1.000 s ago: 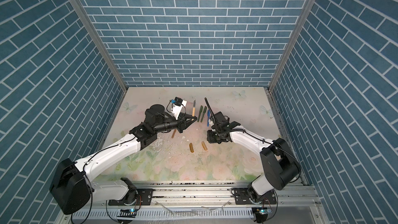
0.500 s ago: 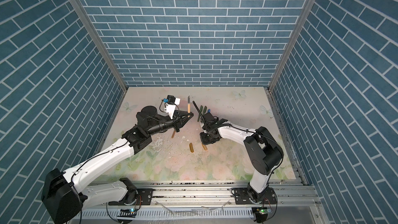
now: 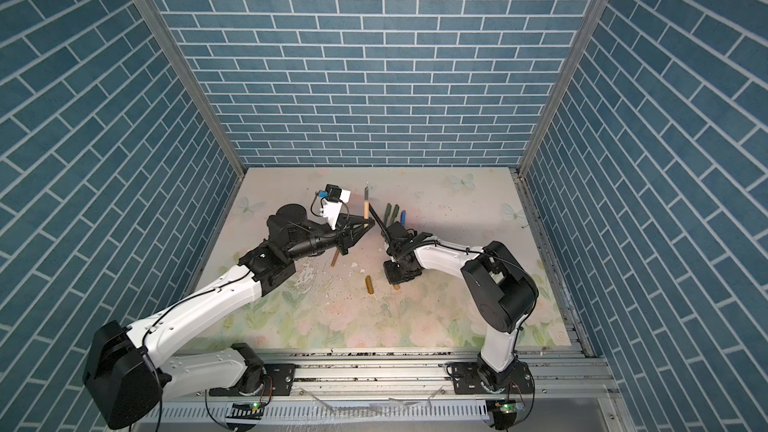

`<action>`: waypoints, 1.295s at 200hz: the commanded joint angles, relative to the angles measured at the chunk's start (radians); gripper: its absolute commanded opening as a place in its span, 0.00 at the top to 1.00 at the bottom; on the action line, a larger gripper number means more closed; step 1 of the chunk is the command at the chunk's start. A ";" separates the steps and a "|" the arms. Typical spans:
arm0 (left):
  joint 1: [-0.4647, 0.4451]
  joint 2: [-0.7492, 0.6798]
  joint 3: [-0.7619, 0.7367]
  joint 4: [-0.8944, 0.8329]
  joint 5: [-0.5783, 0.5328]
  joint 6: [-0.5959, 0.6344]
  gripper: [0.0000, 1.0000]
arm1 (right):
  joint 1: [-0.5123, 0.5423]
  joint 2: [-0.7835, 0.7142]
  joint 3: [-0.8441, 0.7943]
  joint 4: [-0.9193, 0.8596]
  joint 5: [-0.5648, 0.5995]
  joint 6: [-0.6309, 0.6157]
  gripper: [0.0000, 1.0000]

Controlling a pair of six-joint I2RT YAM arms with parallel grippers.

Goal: Insert the pens into the pen caps
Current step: 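Lower the right gripper onto a tan cap and close on it, then lift the tan cap with the right gripper and carry it above the fountain pen nib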

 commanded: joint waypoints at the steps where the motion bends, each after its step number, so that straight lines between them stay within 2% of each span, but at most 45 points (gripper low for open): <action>1: 0.000 0.001 0.003 0.006 0.015 0.001 1.00 | 0.006 0.018 0.007 -0.020 0.043 -0.020 0.76; 78: 0.000 0.010 0.007 0.004 0.022 -0.002 1.00 | 0.013 0.031 -0.017 0.009 0.060 0.000 0.83; 110: 0.000 0.008 0.006 -0.001 0.011 0.003 1.00 | 0.020 -0.016 -0.042 0.047 0.047 0.029 0.87; 128: 0.000 0.000 0.003 -0.005 0.000 0.008 1.00 | 0.020 -0.085 -0.077 0.081 0.060 0.051 0.90; 192: 0.000 -0.019 -0.021 -0.009 -0.094 0.033 1.00 | 0.019 -0.448 -0.188 0.226 0.255 0.093 0.92; 226: -0.001 -0.014 -0.052 0.030 -0.130 0.022 1.00 | 0.018 -0.595 -0.168 0.331 0.320 0.056 0.91; 259: -0.007 0.003 -0.051 0.032 -0.124 0.013 1.00 | 0.019 -0.633 -0.096 0.398 0.342 0.011 0.91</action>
